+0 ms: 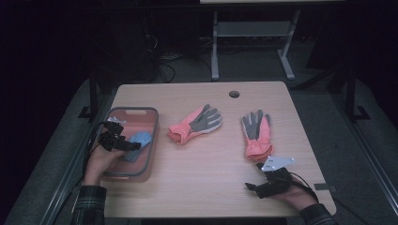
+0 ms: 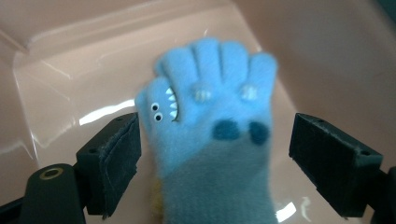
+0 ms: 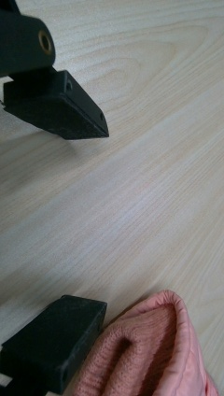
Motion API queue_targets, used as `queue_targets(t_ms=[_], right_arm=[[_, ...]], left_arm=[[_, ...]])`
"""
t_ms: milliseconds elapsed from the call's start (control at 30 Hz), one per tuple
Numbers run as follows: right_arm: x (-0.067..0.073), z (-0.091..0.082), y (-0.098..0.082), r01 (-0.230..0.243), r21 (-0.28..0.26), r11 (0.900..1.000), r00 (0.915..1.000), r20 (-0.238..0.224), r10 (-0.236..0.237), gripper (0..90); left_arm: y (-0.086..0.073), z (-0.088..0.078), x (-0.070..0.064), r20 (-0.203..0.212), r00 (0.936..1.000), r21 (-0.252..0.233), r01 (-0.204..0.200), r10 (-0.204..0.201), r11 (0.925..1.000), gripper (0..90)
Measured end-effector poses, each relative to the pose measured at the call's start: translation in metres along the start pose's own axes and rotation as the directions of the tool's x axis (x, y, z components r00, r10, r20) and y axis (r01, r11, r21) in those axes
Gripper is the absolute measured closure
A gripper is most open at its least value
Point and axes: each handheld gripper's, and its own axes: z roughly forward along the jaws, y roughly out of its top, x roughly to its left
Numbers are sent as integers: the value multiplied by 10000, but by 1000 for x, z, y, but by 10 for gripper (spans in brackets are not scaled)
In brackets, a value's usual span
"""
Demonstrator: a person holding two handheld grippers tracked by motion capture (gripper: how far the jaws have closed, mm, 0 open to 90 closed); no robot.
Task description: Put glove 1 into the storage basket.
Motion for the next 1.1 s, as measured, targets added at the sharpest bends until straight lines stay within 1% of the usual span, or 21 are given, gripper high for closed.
queue_targets(t_ms=[67,200,267,367,400,500,533,600,633,733,767,867,900,933,967,1033,1067,1100], right_arm=[[0,0,0,3,0,10000,10000,0,-3,135],[0,0,0,-4,2,10000,10000,1,4,134],[0,0,0,-23,11,10000,10000,18,23,128],[0,0,0,-5,36,10000,10000,7,5,116],[0,0,0,-3,31,10000,10000,8,3,116],[0,0,0,-20,33,10000,10000,12,20,119],[0,0,0,-11,28,10000,10000,9,11,119],[0,0,0,-12,30,10000,10000,8,12,119],[0,0,0,6,22,10000,10000,17,-6,119],[0,0,0,-13,30,10000,10000,10,13,118],[0,0,0,-11,29,10000,10000,14,11,118],[0,0,0,-13,31,10000,10000,14,13,118],[0,0,0,-26,33,10000,10000,14,26,118],[0,0,0,-26,35,10000,10000,12,26,118],[0,0,0,-26,34,10000,10000,10,26,118],[0,0,0,-12,28,10000,10000,13,12,118],[0,0,0,-11,30,10000,10000,13,11,118],[0,0,0,-7,27,10000,10000,14,7,118]], left_arm=[[3,-6,-5,10,9999,-243,-107,107,9996,160],[11,-17,-18,325,9990,-713,-297,321,9970,160],[16,-22,-26,552,9974,-967,-404,459,9945,160],[22,-27,-39,953,9934,-1340,-513,644,9896,160],[23,-28,-43,1031,9924,-1480,-517,674,9876,160],[29,-30,-61,1438,9849,-1779,-704,967,9815,160],[30,-30,-66,1553,9816,-1806,-827,1115,9801,160],[32,-29,-75,1728,9771,-1910,-906,1244,9774,160],[32,-28,-83,1919,9721,-1979,-960,1346,9755,160],[35,-24,-99,2039,9658,-1986,-1197,1605,9727,160],[36,-22,-106,2088,9623,-1977,-1330,1742,9712,160],[37,-16,-124,2178,9563,-2008,-1517,1950,9678,160],[37,-14,-128,2239,9536,-1983,-1575,2011,9674,160],[37,-11,-134,2285,9494,-1921,-1732,2157,9660,161],[37,-8,-138,2302,9488,-1953,-1726,2162,9654,160],[36,-4,-147,2307,9439,-1926,-1938,2364,9619,160],[36,-1,-153,2264,9408,-1870,-2122,2523,9592,161],[35,2,-157,2250,9387,-1887,-2212,2613,9568,161]])
